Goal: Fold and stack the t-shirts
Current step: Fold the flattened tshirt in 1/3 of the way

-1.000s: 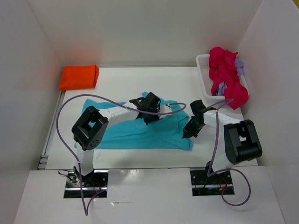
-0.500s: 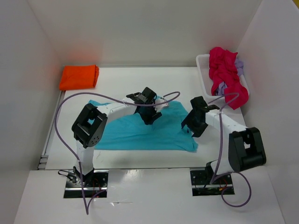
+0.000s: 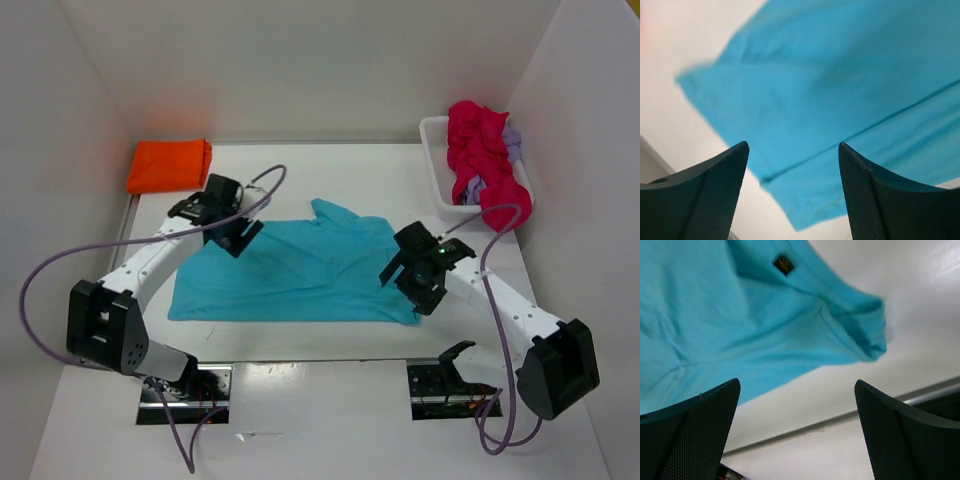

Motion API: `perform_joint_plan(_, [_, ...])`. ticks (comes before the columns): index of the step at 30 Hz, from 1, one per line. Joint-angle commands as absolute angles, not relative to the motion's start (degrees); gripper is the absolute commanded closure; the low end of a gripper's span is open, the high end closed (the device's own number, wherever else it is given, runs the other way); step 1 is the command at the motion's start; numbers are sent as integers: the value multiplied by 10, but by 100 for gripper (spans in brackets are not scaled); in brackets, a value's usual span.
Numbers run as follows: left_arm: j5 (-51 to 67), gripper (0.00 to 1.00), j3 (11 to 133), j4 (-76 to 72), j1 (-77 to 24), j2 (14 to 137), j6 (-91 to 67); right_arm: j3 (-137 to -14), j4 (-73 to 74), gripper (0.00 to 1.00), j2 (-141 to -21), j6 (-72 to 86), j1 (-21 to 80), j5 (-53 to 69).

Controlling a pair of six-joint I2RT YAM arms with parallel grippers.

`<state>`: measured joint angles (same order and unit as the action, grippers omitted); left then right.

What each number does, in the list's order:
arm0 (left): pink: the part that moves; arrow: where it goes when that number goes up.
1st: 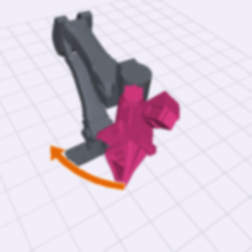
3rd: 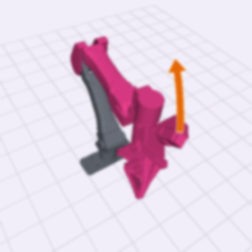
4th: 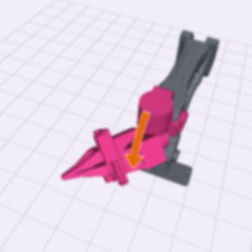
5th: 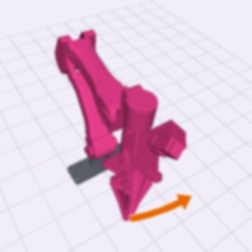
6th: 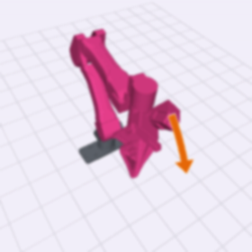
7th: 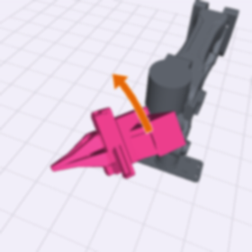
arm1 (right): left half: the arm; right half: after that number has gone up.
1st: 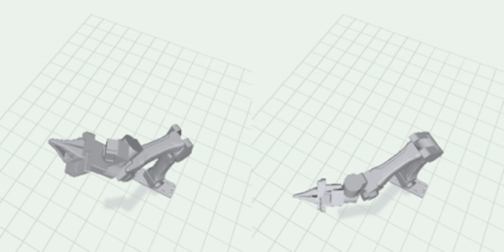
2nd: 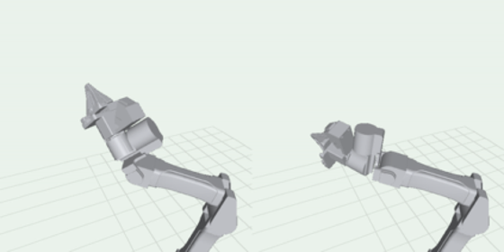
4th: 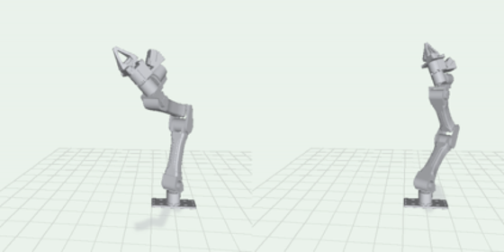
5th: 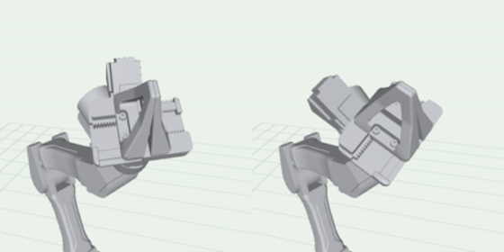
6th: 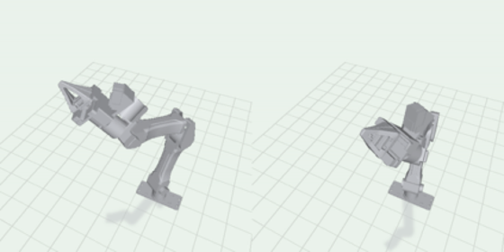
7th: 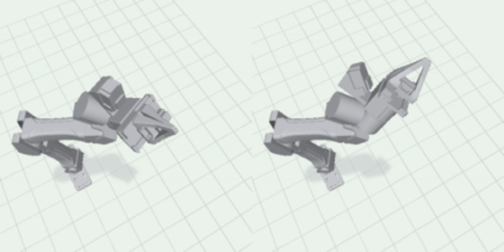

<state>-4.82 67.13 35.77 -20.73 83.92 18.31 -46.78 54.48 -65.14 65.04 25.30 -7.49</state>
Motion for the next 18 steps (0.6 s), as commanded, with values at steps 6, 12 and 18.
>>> perform_joint_plan(6, [-87,17,511,451,-31,759,206,-476,628,0,-681,788,330,-154])
perform_joint_plan(12, [-120,15,475,411,24,778,237,-476,616,0,-679,803,330,-155])
perform_joint_plan(18, [-63,15,497,403,120,855,281,-456,567,0,-710,779,330,-123])
